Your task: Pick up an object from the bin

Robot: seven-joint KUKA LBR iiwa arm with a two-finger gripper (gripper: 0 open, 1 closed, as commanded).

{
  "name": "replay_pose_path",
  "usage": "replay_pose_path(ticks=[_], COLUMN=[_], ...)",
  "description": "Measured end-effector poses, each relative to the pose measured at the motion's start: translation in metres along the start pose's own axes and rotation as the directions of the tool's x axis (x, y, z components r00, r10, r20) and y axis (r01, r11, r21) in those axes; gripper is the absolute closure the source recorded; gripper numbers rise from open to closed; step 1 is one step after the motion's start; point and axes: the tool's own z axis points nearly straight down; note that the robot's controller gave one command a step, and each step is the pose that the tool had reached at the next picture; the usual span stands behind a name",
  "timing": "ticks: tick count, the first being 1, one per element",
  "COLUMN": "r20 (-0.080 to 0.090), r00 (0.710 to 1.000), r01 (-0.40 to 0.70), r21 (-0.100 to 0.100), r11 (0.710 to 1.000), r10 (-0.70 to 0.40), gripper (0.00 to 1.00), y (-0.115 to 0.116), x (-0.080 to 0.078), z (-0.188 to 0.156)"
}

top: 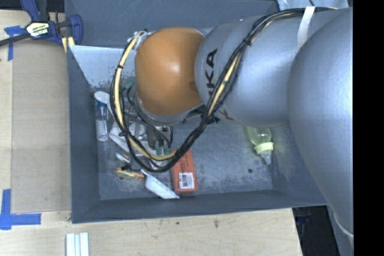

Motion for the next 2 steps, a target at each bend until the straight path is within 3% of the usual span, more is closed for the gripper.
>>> replay_pose_path(ticks=[1,2], r20=[0.008,0.011], r00=[1.0,0.999], r01=[-0.003,0.049], r21=[-0.003,-0.004], r11=[1.0,0.999], r10=[0.003,-0.048], gripper=[0.0,0.0], y=[-0.001,-0.033], x=[-0.002,0.007], z=[-0.005,0.039])
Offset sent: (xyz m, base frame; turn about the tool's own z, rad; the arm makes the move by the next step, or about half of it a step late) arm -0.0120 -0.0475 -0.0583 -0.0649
